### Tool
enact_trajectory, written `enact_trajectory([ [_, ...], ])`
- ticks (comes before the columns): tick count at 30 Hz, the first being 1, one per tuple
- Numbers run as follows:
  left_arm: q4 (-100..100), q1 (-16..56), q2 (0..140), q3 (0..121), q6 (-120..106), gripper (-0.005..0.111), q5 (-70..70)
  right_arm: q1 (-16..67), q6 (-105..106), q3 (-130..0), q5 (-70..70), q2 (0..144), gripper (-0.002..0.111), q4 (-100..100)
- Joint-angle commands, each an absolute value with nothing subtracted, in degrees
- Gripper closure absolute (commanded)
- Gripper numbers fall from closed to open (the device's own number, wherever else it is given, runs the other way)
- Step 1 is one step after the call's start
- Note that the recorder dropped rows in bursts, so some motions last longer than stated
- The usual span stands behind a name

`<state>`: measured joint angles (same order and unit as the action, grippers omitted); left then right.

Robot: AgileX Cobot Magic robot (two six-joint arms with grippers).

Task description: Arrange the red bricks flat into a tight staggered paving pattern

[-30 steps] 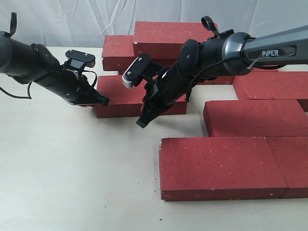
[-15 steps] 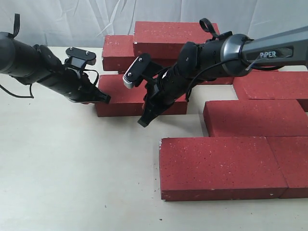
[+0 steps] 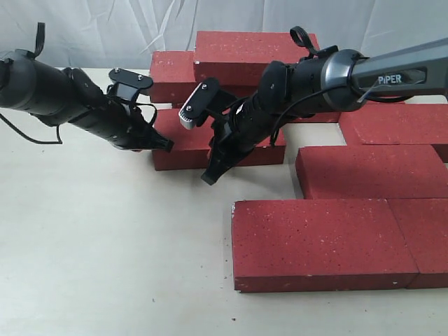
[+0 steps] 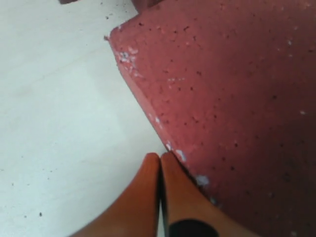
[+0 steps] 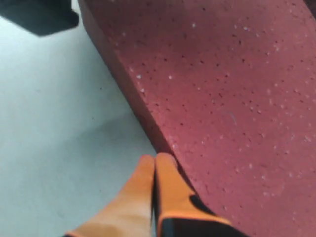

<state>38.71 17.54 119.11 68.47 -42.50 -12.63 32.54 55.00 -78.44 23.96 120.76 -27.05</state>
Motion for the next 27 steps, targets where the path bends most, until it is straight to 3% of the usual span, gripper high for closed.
enact_trajectory([
  [1, 38.29, 18.26, 119.32, 68.82, -42.59, 0.107, -11.32, 32.59, 52.74, -78.64, 23.68, 120.58, 0.109, -23.64],
  [27, 38.84, 19.31, 119.92, 68.82, -42.59, 0.107, -7.93, 32.59, 46.25, -78.64, 22.61, 120.58, 0.109, -16.34],
])
